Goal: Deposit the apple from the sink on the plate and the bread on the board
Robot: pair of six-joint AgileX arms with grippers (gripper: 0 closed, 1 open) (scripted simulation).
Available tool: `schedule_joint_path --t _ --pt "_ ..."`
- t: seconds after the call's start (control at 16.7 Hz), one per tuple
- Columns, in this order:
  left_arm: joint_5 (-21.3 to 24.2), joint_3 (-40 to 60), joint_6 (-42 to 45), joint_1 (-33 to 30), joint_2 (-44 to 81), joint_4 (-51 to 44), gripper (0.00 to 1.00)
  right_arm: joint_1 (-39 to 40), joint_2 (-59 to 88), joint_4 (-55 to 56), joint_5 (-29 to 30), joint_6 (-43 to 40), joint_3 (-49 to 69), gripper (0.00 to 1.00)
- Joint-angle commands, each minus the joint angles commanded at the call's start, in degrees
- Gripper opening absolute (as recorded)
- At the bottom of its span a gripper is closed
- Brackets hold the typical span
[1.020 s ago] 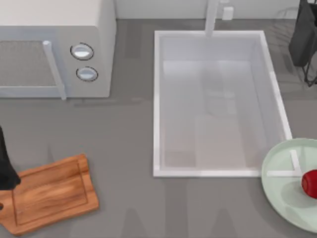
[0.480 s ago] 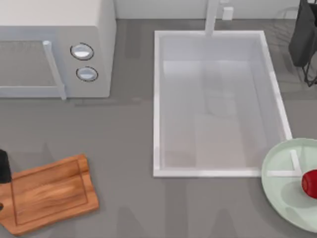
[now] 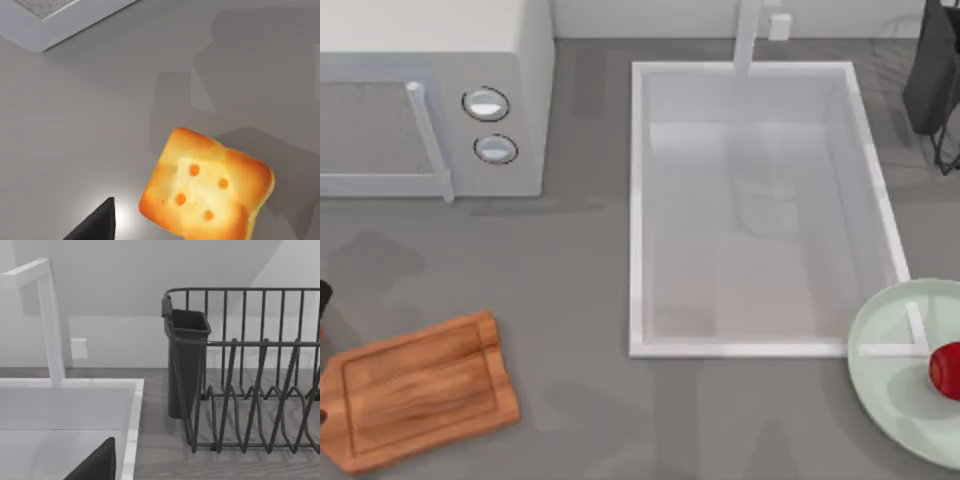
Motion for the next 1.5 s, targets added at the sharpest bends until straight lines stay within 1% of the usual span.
schedule_joint_path --t 0.18,0.42,0.6,0.72,1.2,1.32,1.5 --pt "0.0 10.4 9.0 1.9 15.7 -9.2 1.00 0.0 0.0 0.0 0.0 0.0 0.0 1.00" --pt "0.0 22.2 19.0 4.0 32.3 -19.1 1.00 0.0 0.0 0.0 0.0 0.0 0.0 1.00" --pt "0.0 28.5 24.2 5.1 41.0 -23.9 1.00 0.0 0.0 0.0 0.0 0.0 0.0 1.00" --pt "0.0 30.9 26.1 5.5 44.0 -25.6 1.00 0.0 0.0 0.0 0.0 0.0 0.0 1.00" --pt "0.0 30.6 26.5 5.3 45.2 -25.0 1.00 0.0 0.0 0.0 0.0 0.0 0.0 1.00" --pt "0.0 28.7 26.6 5.4 46.7 -21.9 1.00 0.0 0.0 0.0 0.0 0.0 0.0 1.00" --pt "0.0 25.4 26.7 5.5 49.0 -14.8 1.00 0.0 0.0 0.0 0.0 0.0 0.0 1.00"
